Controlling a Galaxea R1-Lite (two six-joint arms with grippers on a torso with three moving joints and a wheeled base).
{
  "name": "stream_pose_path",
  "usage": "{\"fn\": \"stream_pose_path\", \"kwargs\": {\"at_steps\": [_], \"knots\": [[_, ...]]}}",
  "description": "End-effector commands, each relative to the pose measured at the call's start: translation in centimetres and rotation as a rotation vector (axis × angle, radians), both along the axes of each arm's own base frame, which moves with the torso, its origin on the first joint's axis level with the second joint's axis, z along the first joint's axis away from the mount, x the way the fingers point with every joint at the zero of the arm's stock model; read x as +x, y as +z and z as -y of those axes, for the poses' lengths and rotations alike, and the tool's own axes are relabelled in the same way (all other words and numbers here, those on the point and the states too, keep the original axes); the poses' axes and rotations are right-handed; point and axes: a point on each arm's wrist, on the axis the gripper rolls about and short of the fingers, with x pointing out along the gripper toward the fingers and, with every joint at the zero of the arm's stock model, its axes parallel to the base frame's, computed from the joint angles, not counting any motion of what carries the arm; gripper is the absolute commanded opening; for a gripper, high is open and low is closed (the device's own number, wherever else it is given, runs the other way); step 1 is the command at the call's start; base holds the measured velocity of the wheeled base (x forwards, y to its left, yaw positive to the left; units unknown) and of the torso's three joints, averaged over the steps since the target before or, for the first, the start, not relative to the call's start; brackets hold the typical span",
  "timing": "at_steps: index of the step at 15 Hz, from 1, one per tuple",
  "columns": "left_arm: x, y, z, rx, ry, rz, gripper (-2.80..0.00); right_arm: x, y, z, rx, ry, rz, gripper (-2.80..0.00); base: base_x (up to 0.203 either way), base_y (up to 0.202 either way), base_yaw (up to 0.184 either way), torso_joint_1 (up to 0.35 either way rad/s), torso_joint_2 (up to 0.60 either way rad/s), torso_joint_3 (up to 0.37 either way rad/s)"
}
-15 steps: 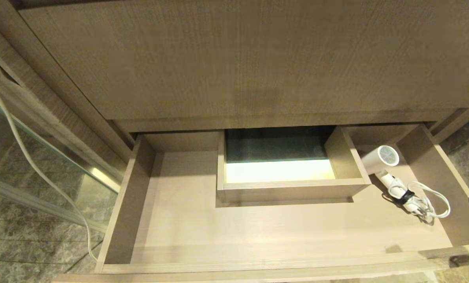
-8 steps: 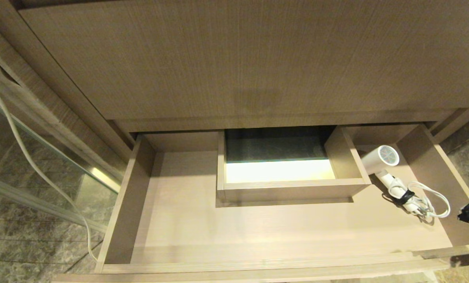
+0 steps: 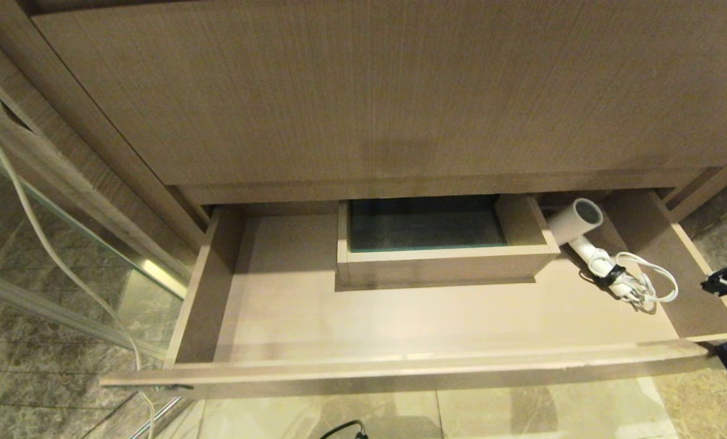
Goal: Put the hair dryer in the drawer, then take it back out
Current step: Close the drawer
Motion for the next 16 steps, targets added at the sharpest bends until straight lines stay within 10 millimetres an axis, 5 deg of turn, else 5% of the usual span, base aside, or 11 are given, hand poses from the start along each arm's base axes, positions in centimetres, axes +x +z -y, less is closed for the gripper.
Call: {"fn": "stream_pose_path", "kwargs": {"at_steps": [1,6,16], "knots": [[0.0,0.0,0.0,0.000,0.000,-0.003,-2.80,1.8,1.6,0.2,-0.011,-0.051,0.193,-2.80,0.000,0.000,0.000,0.000,0.00,0.000],[0.0,0.0,0.0,0.000,0.000,-0.002,-2.80,6.9,3.7,-0.2,0.000,-0.093,0.570,-2.80,0.000,0.000,0.000,0.000,0.00,0.000],[0.0,0.0,0.0,0.000,0.000,-0.003,-2.80,-0.3,7.4,-2.6,-0.011,-0.132,0.697,-2.80,0.000,0.000,0.000,0.000,0.00,0.000]]}}
